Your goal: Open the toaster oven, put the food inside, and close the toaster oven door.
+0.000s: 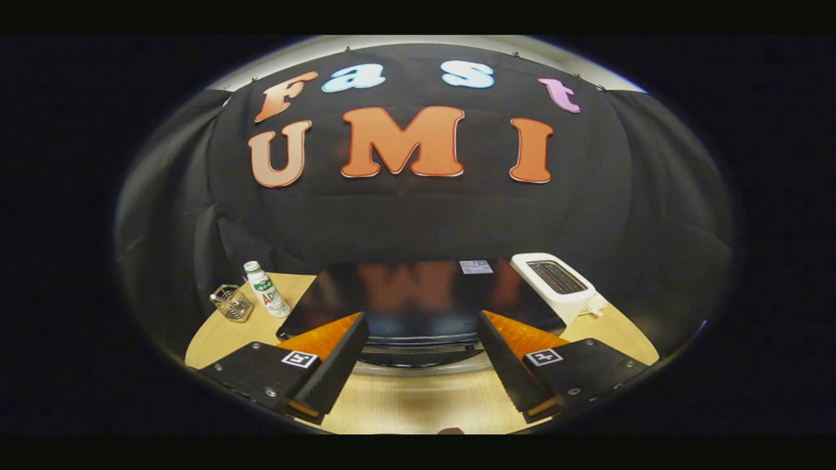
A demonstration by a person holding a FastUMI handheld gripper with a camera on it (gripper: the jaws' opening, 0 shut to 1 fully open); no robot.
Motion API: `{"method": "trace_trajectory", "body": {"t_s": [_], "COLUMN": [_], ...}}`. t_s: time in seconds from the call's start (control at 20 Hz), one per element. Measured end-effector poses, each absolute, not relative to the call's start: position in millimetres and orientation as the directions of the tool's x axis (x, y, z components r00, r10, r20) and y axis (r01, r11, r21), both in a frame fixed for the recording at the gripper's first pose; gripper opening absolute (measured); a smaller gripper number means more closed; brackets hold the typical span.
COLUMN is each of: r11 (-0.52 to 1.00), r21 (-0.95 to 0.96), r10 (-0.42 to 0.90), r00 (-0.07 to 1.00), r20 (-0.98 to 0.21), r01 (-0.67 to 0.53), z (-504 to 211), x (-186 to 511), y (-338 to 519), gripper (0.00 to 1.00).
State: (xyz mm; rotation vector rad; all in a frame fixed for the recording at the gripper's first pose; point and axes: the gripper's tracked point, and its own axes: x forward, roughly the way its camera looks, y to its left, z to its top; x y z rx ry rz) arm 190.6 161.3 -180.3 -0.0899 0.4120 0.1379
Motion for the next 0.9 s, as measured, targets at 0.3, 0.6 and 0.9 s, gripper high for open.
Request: {"method": "trace_trajectory", "body": {"t_s": [0.3,0.6,0.9], "r11": [0.988,0.987,0.988], "r21": [-0.058,-0.041,-0.046], "r10": [0.109,0.125,0.12], "r00": [0.908,0.903,0.912], "r20": [-0.406,-0.411,-0.392], "r01": [-0.144,-0.156,-0.149], "z": [-202.8,-213.5,-213.9], "x": [202.4,198.2,185.8], "y": [168.9,173.7,166.7], "gripper": [1.0,1.0,1.0]}}
